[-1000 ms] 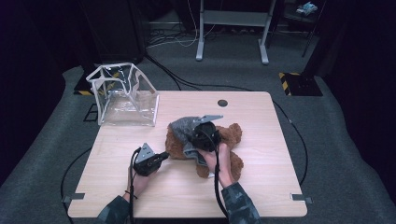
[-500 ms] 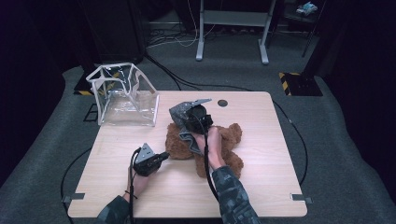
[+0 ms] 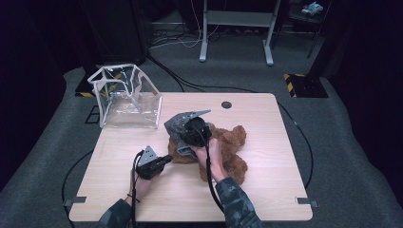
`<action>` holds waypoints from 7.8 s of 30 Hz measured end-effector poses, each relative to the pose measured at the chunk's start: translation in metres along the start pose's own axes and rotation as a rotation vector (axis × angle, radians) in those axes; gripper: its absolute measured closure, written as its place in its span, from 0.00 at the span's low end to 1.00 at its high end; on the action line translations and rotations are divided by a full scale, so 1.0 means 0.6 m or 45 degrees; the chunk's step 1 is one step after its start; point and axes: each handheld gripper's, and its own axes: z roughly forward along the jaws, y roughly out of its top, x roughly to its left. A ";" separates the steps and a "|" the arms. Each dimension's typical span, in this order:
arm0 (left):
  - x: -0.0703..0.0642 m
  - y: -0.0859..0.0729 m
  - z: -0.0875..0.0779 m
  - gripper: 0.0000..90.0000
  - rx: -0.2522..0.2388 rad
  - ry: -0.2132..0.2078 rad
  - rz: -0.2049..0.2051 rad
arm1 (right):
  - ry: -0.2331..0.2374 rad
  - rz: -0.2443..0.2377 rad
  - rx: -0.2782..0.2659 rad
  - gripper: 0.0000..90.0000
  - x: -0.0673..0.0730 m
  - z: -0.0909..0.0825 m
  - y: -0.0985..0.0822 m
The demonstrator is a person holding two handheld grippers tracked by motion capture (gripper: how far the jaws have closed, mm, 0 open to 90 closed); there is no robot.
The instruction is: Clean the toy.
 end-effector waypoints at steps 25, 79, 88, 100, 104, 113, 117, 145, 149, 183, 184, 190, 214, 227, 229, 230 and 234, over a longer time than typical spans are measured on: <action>0.002 0.000 -0.001 0.99 -0.007 0.004 0.000 | 0.093 0.052 0.235 0.92 0.022 0.063 -0.136; 0.001 0.000 -0.002 1.00 0.004 -0.001 0.001 | 0.073 -0.004 0.079 0.92 0.027 0.017 -0.039; 0.001 -0.001 -0.002 1.00 -0.004 0.010 -0.006 | 0.087 0.029 0.163 0.92 0.032 0.043 -0.094; 0.003 -0.001 -0.004 0.97 -0.010 0.016 -0.022 | 0.081 0.070 0.234 0.91 0.029 0.069 -0.135; 0.006 0.000 -0.007 0.79 -0.011 0.033 -0.051 | 0.088 0.055 0.192 0.91 0.028 0.050 -0.130; 0.008 0.024 -0.020 0.39 -0.039 0.051 -0.068 | 0.059 0.054 0.029 0.91 0.017 -0.031 -0.106; 0.012 0.057 -0.022 0.34 -0.018 0.015 -0.038 | 0.009 0.072 -0.047 0.91 0.003 -0.071 -0.092; -0.006 0.174 0.082 0.54 0.299 -0.025 0.179 | -0.395 0.042 0.033 0.90 -0.079 -0.105 -0.016; -0.005 0.166 0.085 0.55 0.307 -0.036 0.176 | -0.374 0.056 0.100 0.85 -0.086 -0.069 -0.024; -0.030 0.137 0.074 0.62 0.292 0.000 0.203 | -0.546 0.064 0.201 0.92 -0.153 -0.087 -0.053; -0.030 0.137 0.074 0.62 0.292 0.000 0.202 | -0.559 0.086 0.209 0.92 -0.157 -0.092 -0.057; -0.027 0.137 0.074 0.62 0.286 -0.003 0.185 | -0.630 0.143 0.271 0.92 -0.192 -0.108 -0.098; -0.029 0.140 0.073 0.61 0.286 0.005 0.168 | -0.384 -0.120 0.192 0.92 -0.045 -0.002 -0.004; -0.026 0.138 0.072 0.61 0.289 -0.017 0.164 | -0.506 0.010 0.141 0.92 -0.109 -0.062 -0.046; -0.026 0.138 0.072 0.61 0.289 -0.017 0.164 | -0.515 0.041 0.142 0.92 -0.122 -0.074 -0.055; -0.026 0.138 0.072 0.61 0.289 -0.017 0.165 | -0.517 0.057 0.134 0.92 -0.128 -0.079 -0.060; -0.026 0.138 0.072 0.61 0.290 -0.015 0.166 | -0.540 0.111 0.139 0.92 -0.150 -0.098 -0.077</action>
